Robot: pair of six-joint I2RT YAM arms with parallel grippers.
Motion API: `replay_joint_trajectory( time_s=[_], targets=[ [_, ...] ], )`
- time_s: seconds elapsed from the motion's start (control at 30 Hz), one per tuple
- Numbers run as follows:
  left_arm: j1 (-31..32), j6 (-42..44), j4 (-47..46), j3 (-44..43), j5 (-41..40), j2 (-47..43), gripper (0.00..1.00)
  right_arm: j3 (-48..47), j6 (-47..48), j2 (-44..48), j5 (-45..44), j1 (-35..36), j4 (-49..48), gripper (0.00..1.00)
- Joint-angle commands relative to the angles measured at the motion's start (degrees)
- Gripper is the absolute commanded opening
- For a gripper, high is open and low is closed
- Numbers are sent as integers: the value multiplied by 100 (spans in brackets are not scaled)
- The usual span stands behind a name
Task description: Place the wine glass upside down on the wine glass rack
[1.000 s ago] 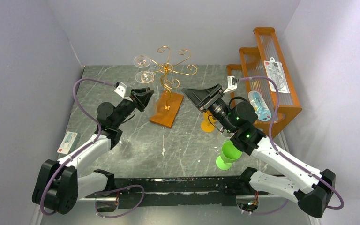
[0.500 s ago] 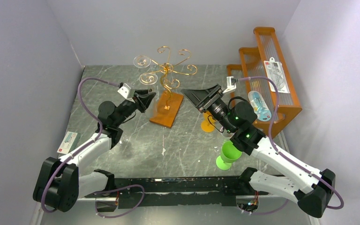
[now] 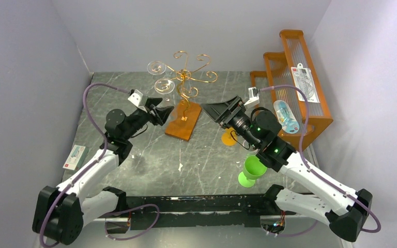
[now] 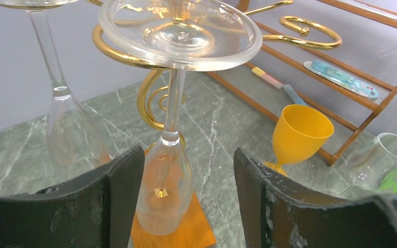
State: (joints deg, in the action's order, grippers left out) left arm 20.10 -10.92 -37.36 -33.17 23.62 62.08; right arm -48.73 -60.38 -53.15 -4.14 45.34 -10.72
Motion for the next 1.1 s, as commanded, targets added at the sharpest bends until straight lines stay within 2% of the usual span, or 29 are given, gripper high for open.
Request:
replay_joint_trajectory(
  time_s=[0.0,0.1,0.23,0.27,0.3,0.33,0.5,0.67,0.73,0.93,1.07],
  targets=[
    [21,19,1221,-244,-461,-478,69,-180,379,277,-191,-22,856,65],
    [20,-76,1977,-332,-898,-783,71,-207,725,475,-464,-17,1402,66],
    [20,-249,2824,-379,-1176,-1236,77,-221,1075,655,-855,-27,2066,74],
    [20,-277,3093,-405,-1257,-1371,80,-223,1146,677,-941,-26,2261,75],
    [21,-310,3275,-417,-1311,-1514,96,-235,1223,691,-1042,-25,2418,76],
    [21,-344,3425,-418,-1413,-1679,98,-252,1273,687,-1142,-25,2569,76],
    [21,-569,3976,-393,-1898,-2418,98,-414,1566,488,-1761,-25,3226,76],
    [21,-810,4038,-336,-2268,-2808,98,-805,1847,-208,-2327,-25,4041,73],
    [21,-867,4003,-323,-2305,-2893,98,-925,1918,-523,-2554,-25,4210,70],
    [21,-1084,3841,-262,-2310,-2916,98,-1033,1847,-1276,-2972,-110,4273,64],
    [20,-1206,3956,-377,-2353,-2790,98,-904,1960,-1552,-2658,-334,3918,62]
  ],
)
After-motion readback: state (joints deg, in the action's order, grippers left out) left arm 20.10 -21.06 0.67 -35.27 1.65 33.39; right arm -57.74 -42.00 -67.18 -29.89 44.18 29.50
